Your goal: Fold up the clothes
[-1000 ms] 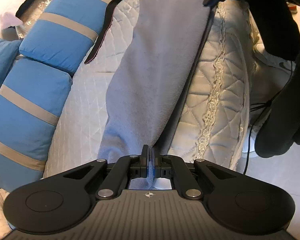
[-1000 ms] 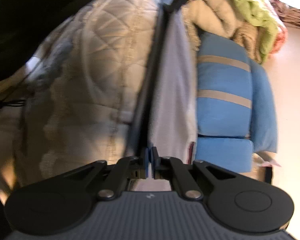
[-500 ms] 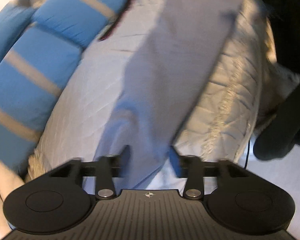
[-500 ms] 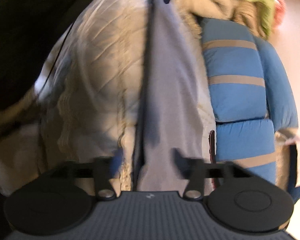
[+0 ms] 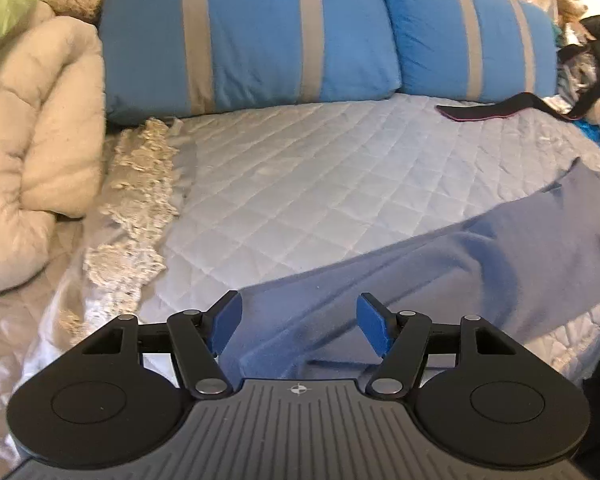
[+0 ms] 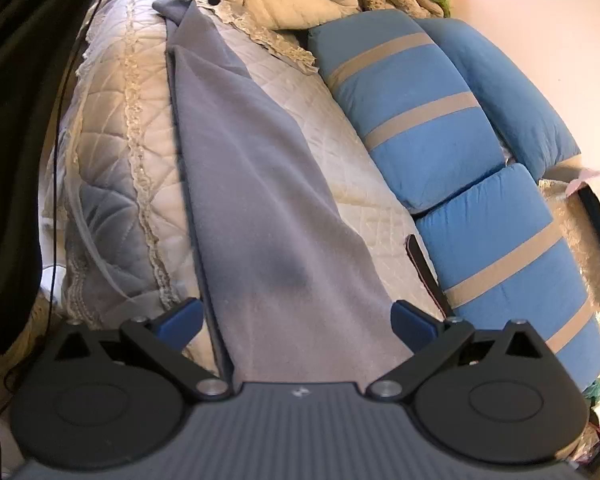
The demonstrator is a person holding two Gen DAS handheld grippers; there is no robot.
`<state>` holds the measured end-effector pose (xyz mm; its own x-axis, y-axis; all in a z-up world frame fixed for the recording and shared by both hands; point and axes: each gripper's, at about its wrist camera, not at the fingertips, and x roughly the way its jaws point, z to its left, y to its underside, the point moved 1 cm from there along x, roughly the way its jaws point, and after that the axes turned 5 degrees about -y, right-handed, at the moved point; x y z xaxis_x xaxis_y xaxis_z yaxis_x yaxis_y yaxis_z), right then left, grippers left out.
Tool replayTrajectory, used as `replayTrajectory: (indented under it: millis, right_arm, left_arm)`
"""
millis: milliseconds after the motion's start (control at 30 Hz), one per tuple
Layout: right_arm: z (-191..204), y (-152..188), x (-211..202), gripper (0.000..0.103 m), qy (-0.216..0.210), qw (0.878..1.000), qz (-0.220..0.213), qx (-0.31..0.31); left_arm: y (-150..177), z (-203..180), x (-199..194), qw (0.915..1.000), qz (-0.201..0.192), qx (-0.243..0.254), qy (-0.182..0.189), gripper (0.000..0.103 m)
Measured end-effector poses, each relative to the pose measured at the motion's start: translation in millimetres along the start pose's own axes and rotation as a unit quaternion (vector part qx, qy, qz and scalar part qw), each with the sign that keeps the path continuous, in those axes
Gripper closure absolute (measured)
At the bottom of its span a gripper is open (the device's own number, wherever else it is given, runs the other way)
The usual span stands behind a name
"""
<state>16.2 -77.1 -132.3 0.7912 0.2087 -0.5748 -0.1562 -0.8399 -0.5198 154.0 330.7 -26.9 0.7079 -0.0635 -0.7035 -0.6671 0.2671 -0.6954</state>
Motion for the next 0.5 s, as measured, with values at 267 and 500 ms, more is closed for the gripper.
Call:
replayTrajectory:
  millis: [267, 500]
  right_arm:
    - [1, 4, 2, 0.0, 0.001, 1.0, 0.002, -0.009]
    - [4, 7, 3, 0.0, 0.002, 1.0, 0.003, -0.014]
  left_arm:
    - [7, 21, 11, 0.9988, 0.0, -0.029, -0.038, 0.041]
    - [27, 7, 9, 0.9969, 0.021, 0.056, -0.052, 0.041]
